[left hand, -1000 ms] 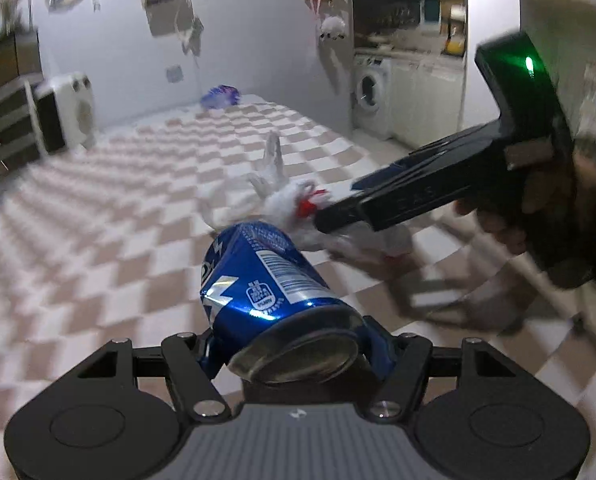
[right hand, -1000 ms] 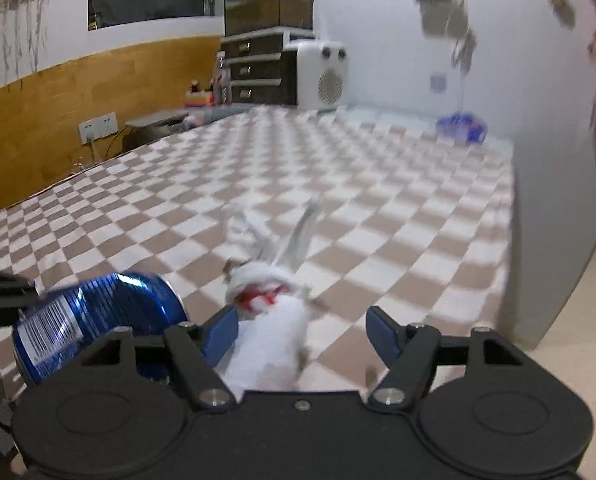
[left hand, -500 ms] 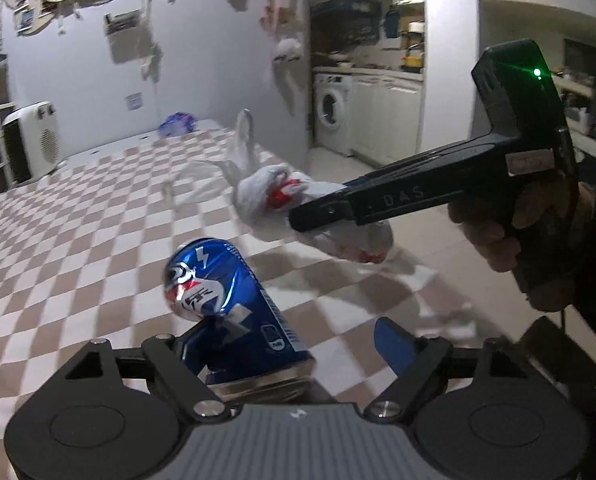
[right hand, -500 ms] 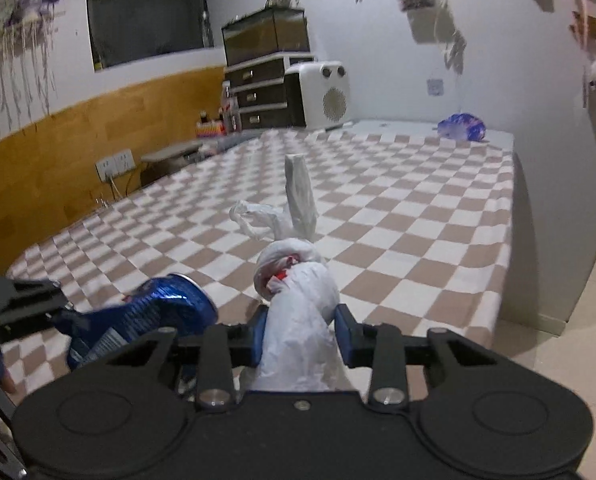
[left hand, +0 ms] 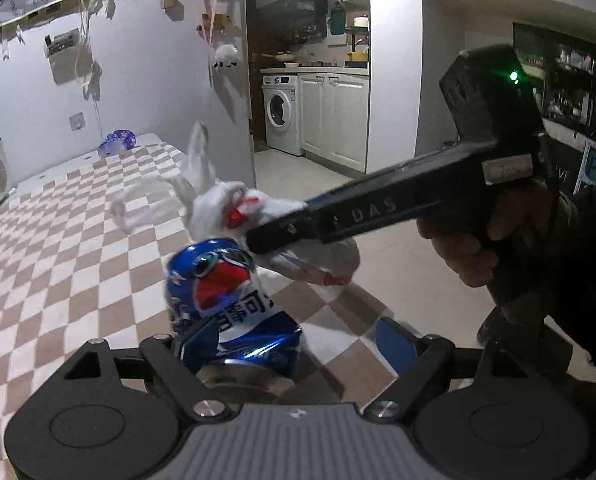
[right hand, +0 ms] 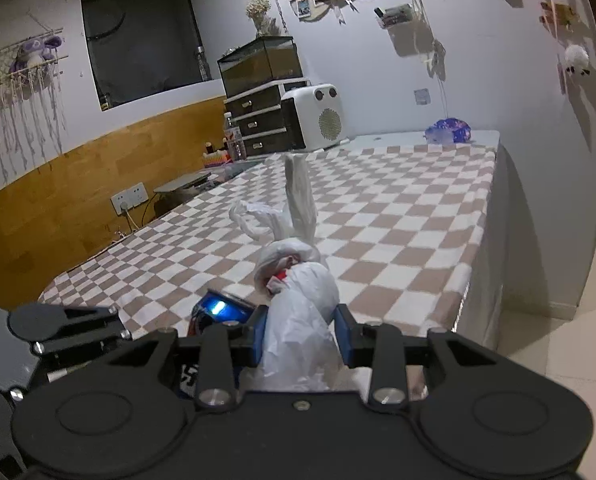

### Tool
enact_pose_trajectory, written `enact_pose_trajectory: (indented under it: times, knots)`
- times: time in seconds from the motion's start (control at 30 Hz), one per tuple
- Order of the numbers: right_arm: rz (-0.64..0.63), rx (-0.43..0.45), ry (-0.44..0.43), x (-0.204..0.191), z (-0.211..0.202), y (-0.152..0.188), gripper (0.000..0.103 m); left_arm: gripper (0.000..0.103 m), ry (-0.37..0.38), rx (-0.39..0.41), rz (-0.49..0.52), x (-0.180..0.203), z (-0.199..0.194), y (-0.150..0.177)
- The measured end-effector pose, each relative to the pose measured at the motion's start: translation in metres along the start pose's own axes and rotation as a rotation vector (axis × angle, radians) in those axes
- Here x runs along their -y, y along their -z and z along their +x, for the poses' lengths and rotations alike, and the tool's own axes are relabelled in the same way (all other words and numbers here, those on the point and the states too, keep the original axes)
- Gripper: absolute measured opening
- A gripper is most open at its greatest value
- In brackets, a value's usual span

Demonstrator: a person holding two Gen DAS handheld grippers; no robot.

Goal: Collect trash
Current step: 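Lift the Pepsi can and white bag off the table with both tools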

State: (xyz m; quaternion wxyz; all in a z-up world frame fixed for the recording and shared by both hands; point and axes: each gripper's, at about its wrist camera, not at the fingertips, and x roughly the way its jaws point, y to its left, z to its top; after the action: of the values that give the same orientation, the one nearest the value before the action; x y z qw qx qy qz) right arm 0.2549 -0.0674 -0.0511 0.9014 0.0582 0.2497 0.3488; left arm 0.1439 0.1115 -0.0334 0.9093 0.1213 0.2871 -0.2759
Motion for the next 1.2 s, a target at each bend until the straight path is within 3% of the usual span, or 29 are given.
enact_pose_trajectory:
  times: [0.2, 0.37, 0.53, 0.67, 0.77, 0.83, 0.93, 1.1, 1.2]
  knots:
    - [0.044, -0.018, -0.002, 0.011, 0.004, 0.010, 0.036, 0.088, -0.039, -0.036, -0.029, -0.017, -0.015, 0.005]
    - [0.059, -0.022, -0.018, 0.011, 0.012, 0.010, 0.036, 0.088, -0.005, -0.092, -0.104, -0.024, -0.005, 0.015]
    - [0.051, -0.024, -0.009, 0.009, 0.021, 0.007, 0.036, 0.088, 0.063, -0.091, -0.084, -0.005, -0.004, 0.012]
    - [0.047, -0.015, 0.014, 0.012, 0.022, 0.004, 0.036, 0.088, 0.089, -0.108, -0.017, 0.016, -0.004, 0.011]
    - [0.070, 0.003, 0.020, 0.021, 0.015, 0.004, 0.036, 0.088, 0.040, -0.104, 0.029, 0.016, -0.005, 0.006]
    - [0.070, 0.012, 0.033, 0.025, 0.010, 0.004, 0.036, 0.089, -0.030, -0.090, 0.067, 0.011, -0.006, 0.000]
    - [0.077, 0.019, 0.042, 0.031, 0.005, 0.005, 0.036, 0.103, -0.060, -0.050, 0.146, 0.005, -0.005, -0.009]
    - [0.089, 0.025, 0.039, 0.036, 0.001, 0.009, 0.036, 0.103, -0.008, -0.096, 0.321, -0.006, 0.016, -0.029]
    - [0.095, 0.026, 0.027, 0.037, 0.000, 0.011, 0.036, 0.103, 0.050, -0.154, 0.355, -0.014, 0.034, -0.037]
